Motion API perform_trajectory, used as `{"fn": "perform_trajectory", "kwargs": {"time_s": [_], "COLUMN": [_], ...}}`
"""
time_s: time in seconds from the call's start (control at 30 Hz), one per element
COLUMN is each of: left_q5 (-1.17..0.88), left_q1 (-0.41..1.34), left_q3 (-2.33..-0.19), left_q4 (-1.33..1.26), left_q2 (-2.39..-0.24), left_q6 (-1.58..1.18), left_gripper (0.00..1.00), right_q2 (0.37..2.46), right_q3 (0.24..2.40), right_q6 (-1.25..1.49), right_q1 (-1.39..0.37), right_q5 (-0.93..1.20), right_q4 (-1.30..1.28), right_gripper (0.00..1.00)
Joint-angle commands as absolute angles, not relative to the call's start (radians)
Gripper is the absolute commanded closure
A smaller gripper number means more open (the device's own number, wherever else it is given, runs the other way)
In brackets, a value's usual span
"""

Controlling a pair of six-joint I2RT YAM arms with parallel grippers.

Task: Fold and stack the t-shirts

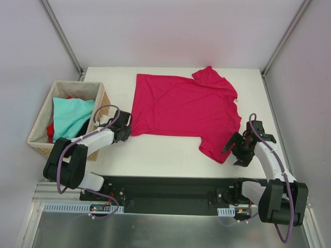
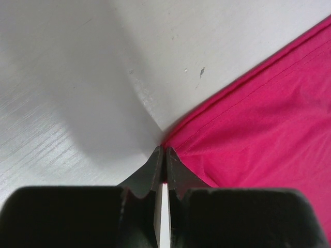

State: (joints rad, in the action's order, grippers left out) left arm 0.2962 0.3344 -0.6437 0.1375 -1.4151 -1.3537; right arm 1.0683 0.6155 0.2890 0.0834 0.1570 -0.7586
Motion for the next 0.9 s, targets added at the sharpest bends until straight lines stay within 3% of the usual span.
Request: {"fn": "perform_trajectory", "kwargs": {"time_s": [0.0,0.43,0.87], "left_q5": [0.278,0.291,0.293], "left_q1": [0.344,0.354,0.360], "left_q3": [-0.649,-0.646,-0.647], "left_q4": [0.123,0.141,0.141], "left_q2": [-1.419,-1.408,-1.414], "left_q6": [-1.328,-1.305,-1.313], "left_gripper": [1.00,1.00,1.00], "right_q2": [1.063,1.051,1.066], "right_q3": [0.614,0.483,0.502], "right_q6": [0.287,0.327,0.413], "right_q1": [0.089,0.054,0.041], "right_q5": [0.152,0.184,0.247], "right_q4": [-0.744,-0.703,-0.597], "right_gripper": [0.19,0.39,0.51]}}
